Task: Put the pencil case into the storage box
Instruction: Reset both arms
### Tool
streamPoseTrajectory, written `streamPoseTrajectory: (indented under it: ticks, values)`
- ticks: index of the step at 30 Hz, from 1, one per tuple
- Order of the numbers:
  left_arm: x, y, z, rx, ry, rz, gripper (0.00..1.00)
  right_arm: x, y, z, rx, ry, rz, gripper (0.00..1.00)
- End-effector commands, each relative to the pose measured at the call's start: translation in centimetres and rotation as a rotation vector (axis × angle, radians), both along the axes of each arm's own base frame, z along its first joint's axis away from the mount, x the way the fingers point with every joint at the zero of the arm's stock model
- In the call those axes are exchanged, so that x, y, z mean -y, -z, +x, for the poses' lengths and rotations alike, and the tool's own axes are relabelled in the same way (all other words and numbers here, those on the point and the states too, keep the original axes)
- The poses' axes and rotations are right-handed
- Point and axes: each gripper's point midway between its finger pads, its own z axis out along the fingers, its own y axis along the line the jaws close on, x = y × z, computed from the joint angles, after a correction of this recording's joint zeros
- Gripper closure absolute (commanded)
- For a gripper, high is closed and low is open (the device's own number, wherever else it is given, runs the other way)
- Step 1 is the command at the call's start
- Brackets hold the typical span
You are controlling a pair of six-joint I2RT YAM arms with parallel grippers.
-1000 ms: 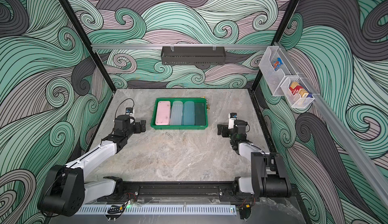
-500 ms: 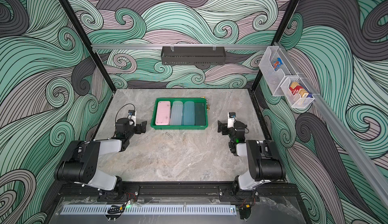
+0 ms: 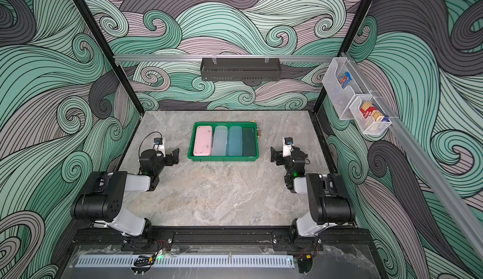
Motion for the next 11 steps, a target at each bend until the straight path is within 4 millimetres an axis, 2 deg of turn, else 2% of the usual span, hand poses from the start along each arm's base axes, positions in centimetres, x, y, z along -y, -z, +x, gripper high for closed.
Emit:
streamPoseTrajectory:
  ticks: [1, 11]
  values:
    - [0.02, -0.66, 0.5, 0.03, -0.003, -0.012, 0.01, -0.5, 0.14, 0.13, -0.007, -0.026, -0.01, 0.01]
    - [0.02, -0.66, 0.49, 0.03, -0.002, -0.012, 0.01, -0.47, 0.1, 0.13, -0.006, -0.023, -0.014, 0.01]
